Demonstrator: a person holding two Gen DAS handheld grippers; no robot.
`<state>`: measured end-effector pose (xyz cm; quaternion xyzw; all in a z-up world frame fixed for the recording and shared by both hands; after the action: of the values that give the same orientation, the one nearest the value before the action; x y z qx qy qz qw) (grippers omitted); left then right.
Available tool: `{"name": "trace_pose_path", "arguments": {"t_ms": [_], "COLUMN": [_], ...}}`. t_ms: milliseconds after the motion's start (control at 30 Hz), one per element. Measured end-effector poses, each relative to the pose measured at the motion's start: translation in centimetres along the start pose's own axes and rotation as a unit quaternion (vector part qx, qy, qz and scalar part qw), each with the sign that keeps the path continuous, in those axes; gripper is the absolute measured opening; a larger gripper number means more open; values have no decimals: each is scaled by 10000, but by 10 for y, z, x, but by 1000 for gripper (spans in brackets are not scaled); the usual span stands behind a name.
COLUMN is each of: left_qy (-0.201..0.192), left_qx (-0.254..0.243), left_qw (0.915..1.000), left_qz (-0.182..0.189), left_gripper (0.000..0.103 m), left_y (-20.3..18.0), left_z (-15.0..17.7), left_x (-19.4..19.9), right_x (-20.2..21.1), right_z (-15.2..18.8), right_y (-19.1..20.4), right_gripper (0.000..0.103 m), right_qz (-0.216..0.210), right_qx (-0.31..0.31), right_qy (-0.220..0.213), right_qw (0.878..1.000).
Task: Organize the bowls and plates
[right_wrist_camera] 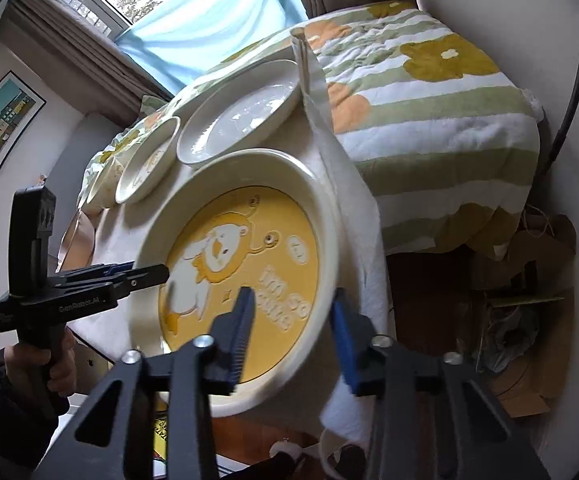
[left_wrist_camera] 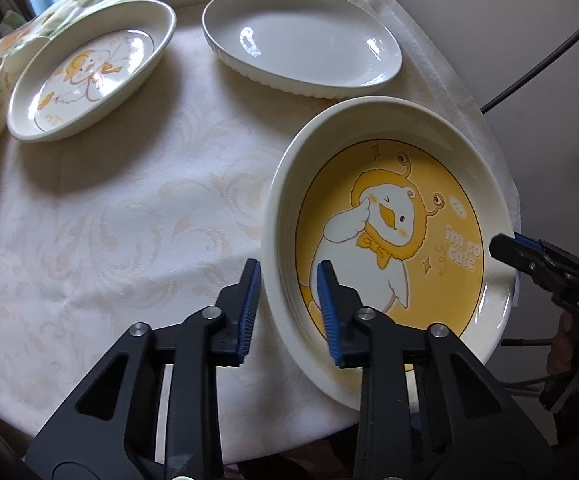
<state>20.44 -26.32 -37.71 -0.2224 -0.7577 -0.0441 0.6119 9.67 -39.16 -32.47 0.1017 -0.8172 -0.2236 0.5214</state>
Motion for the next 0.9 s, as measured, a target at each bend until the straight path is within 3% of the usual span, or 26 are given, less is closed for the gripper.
{"name": "trace_pose_path", "arguments": {"t_ms": [167, 533, 900], "left_qy": [-48, -213, -622], "left_qx": [60, -79, 194], "left_qw": [10000, 9997, 9979], "left_qz": [62, -82, -33], "left_gripper": [21, 21, 21], "left_y": [-1, -5, 21], "left_z": [-5, -2, 8], "left_x": [-4, 6, 60], "right_x": [-6, -7, 10], "right_z": [-5, -6, -25], "right_y": [-6, -1, 40], "right_gripper": [19, 19, 19], "right_qz": [38, 206, 191], "right_qx": [66, 453, 880], "right_qy": [53, 168, 41], "right_qw": [10000, 9986, 9959]}}
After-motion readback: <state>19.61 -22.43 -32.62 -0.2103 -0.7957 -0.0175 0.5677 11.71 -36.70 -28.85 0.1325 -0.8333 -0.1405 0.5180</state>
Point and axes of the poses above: each gripper's, at about its wrist camera, not at the fingertips, and x roughly against the way its jaws point, y to its left, z to its underside, the point moved 8 cm from there along -x, roughly the way its jaws point, and after that the axes turned 3 degrees about y, right-handed, at the moved point
